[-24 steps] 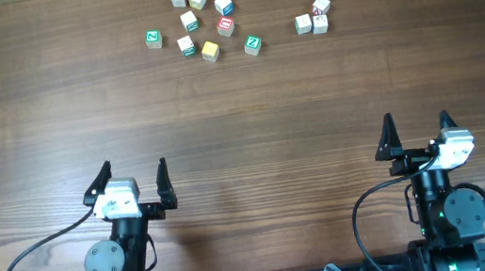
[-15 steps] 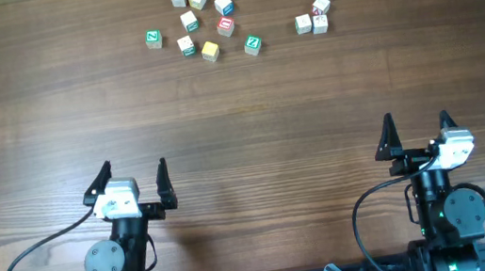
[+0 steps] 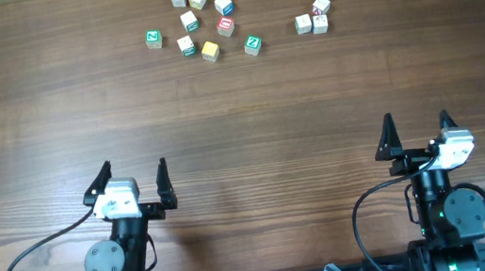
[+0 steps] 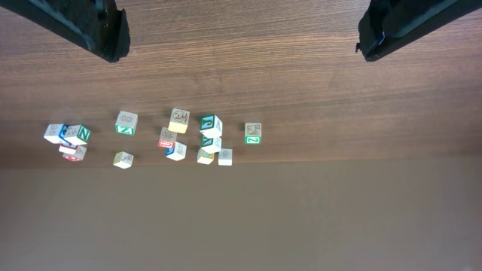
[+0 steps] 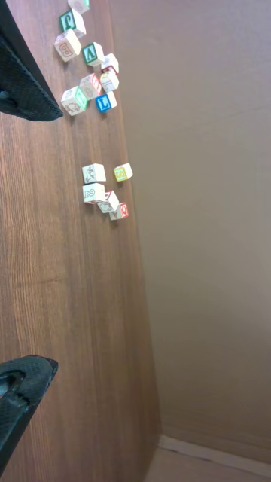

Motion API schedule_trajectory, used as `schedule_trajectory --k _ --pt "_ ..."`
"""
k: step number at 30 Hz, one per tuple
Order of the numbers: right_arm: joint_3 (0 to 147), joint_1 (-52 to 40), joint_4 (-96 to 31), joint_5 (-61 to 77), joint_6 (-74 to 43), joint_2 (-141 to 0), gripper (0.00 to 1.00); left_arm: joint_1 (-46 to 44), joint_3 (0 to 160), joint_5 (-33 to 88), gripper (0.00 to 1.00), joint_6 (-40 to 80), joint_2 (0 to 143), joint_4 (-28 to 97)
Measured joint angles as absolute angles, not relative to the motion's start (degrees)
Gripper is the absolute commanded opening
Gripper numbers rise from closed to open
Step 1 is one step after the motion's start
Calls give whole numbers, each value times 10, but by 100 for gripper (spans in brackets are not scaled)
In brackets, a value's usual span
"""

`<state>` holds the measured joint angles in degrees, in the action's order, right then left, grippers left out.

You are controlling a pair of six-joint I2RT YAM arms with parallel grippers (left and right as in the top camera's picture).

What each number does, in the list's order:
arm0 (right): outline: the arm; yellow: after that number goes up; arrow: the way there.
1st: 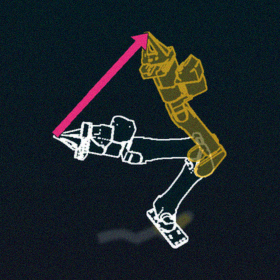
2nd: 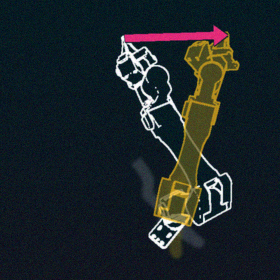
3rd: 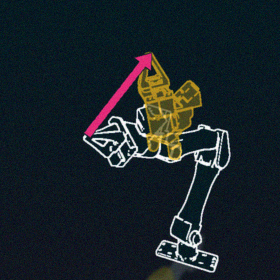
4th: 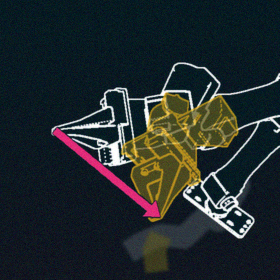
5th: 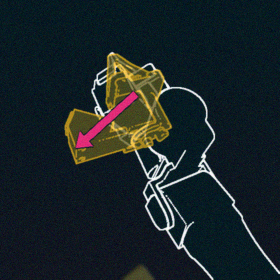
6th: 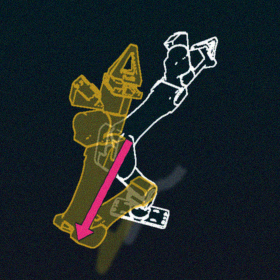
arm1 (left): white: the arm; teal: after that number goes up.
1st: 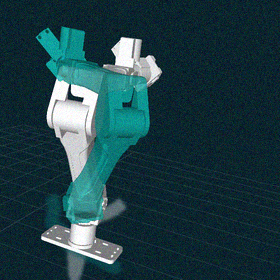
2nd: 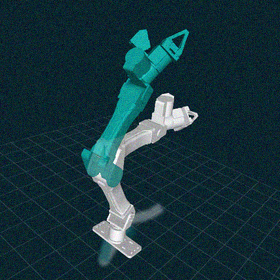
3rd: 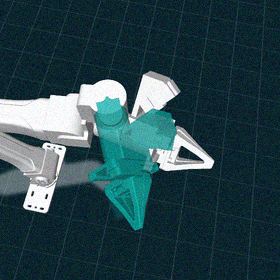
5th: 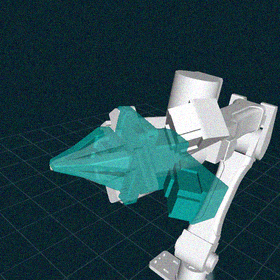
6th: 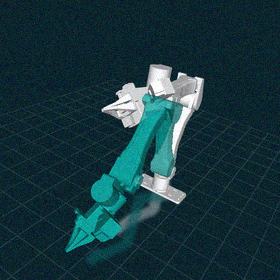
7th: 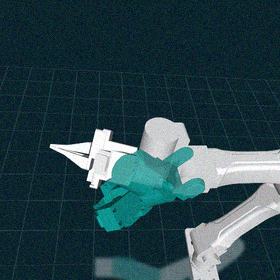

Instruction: Form a horizontal line

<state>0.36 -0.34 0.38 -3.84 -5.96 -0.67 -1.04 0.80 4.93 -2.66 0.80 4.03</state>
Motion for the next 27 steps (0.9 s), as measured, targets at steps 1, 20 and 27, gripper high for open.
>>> schedule_trajectory --k 1,20,27 --pt "4 -3 4 -38 -60 -7 100 -10 8 49 100 -27 8 40" --pt "4 -3 4 -38 -60 -7 100 -10 8 49 100 -27 8 40" --pt "4 -3 4 -38 -60 -7 100 -10 8 44 100 -27 8 40"
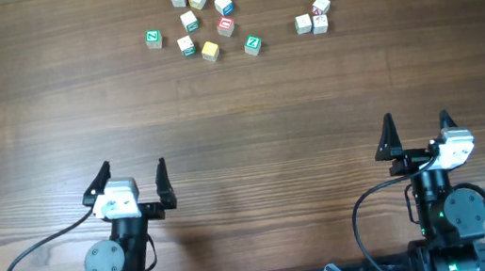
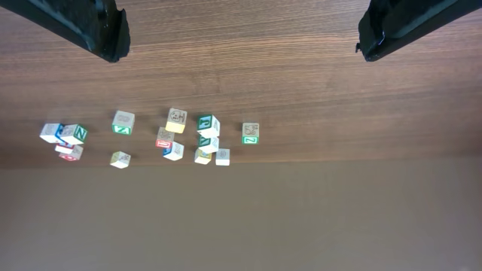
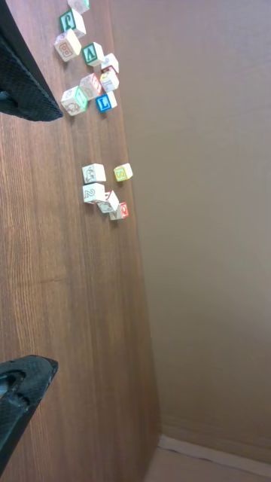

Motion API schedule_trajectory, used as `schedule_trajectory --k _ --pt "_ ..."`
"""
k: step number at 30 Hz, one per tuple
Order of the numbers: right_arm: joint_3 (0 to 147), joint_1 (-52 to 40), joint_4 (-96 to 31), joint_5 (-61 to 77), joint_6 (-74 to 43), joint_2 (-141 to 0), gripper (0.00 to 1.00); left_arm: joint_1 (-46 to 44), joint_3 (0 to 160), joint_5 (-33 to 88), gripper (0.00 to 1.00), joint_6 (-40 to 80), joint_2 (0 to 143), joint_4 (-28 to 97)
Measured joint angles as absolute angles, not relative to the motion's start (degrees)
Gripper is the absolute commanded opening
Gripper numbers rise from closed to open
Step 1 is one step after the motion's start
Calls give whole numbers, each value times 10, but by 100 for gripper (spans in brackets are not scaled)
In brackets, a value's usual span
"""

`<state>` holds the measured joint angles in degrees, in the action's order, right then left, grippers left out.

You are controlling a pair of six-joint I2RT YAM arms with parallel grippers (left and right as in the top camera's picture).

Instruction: Form a horizontal line

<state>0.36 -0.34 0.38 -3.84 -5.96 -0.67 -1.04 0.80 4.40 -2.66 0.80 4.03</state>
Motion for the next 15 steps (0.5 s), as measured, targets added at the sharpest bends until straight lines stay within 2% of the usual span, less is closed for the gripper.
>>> schedule_trajectory --k 15 --pt "4 -3 4 -38 -60 -7 100 -10 27 43 100 -1 13 3"
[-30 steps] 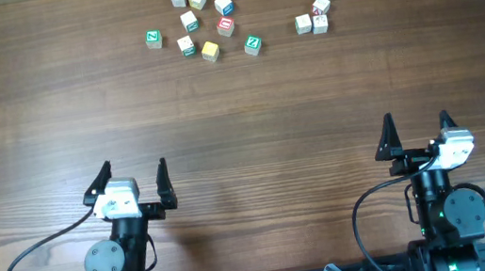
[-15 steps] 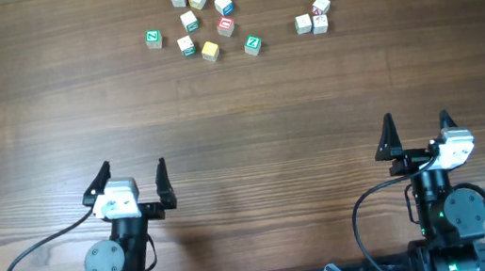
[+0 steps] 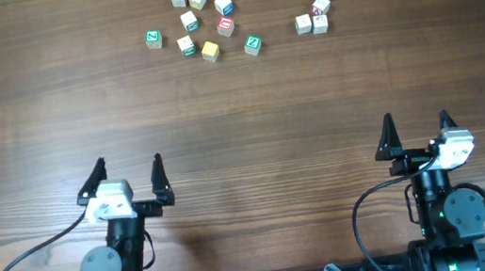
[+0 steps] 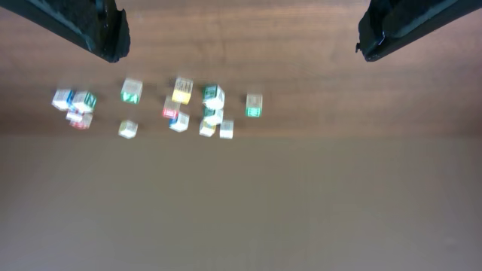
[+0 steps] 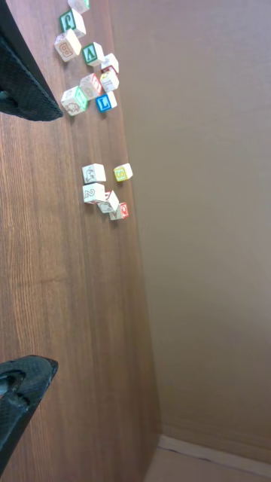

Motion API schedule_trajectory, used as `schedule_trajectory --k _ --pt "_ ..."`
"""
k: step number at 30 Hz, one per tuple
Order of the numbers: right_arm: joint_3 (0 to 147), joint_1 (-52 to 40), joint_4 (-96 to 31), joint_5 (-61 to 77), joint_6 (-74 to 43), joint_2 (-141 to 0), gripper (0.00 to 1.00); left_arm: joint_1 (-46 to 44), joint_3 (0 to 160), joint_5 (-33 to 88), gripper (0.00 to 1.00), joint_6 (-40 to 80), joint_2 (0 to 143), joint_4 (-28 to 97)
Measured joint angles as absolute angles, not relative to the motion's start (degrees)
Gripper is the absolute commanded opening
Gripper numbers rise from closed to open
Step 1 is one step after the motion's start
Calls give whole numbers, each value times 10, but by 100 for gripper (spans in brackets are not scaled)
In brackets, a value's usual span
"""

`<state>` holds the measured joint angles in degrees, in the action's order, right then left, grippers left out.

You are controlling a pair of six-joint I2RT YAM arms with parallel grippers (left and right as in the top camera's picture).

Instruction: Form a horizontal line

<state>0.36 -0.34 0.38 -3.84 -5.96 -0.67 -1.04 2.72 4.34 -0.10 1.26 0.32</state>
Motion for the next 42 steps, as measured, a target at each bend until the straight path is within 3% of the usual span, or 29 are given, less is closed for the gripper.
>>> schedule_trajectory --k 5,14,22,28,42 --pt "4 -3 4 -38 -60 -7 100 -10 123 43 100 -2 75 3" --pt "4 -3 4 -38 -59 -8 100 -10 413 55 100 -3 391 37" --pt "3 -3 4 -38 -60 -8 100 -11 840 62 100 -3 696 286" --pt "3 -3 4 -38 -60 -8 100 -36 1072 63 100 -3 891 395" --pt "3 -3 4 -38 -60 -8 100 -74 1130 74 100 10 1153 336"
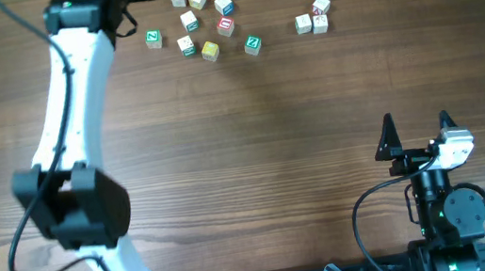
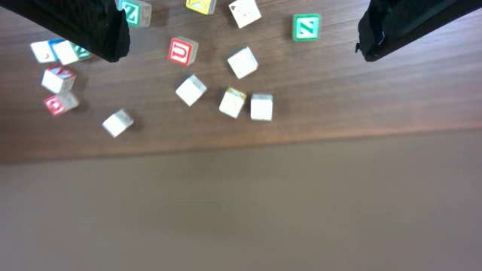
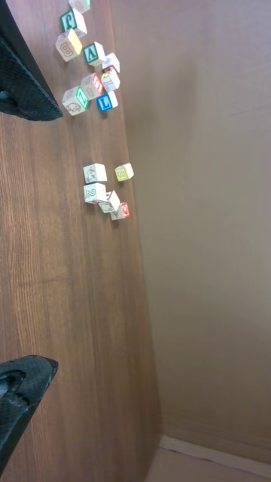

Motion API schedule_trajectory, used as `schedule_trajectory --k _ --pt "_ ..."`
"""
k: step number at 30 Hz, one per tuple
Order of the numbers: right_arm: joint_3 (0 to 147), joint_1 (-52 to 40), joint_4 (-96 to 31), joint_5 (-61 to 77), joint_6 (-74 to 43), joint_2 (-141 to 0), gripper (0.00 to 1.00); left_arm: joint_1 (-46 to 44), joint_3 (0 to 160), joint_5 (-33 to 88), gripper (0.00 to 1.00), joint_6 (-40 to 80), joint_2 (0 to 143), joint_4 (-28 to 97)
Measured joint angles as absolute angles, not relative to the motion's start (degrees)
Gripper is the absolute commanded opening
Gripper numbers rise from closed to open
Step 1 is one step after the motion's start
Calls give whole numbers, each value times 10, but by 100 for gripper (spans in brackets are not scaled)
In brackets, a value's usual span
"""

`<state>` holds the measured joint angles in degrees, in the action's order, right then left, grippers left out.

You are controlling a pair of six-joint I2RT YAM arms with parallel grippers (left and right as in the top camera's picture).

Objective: Form a horizontal line
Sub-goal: 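Reach the left gripper forward to the white bird-drawing block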

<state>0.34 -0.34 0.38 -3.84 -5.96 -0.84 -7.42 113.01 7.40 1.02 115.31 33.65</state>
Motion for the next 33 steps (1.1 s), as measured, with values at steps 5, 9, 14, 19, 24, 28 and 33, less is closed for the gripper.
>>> schedule_trajectory --k 5,9,14,19,24,28,33 --pt "3 -3 4 -38 -60 -8 100 -82 1131 100 100 24 1241 308" --pt "3 -3 4 -38 -60 -8 100 -83 1131 108 100 30 1296 312" --pt "3 -3 4 -38 -60 -8 99 -87 1131 131 100 34 1318 321" --pt "3 -3 4 -38 -60 -8 99 -97 1131 150 100 38 1318 300" --pt "3 -3 4 -38 -60 -8 100 -102 1135 146 100 43 1335 282" --pt "3 -3 4 -38 -59 -8 100 -106 1135 140 100 47 1385 249" --pt "3 -3 4 -38 -60 -8 100 -112 1135 117 100 56 1429 204"
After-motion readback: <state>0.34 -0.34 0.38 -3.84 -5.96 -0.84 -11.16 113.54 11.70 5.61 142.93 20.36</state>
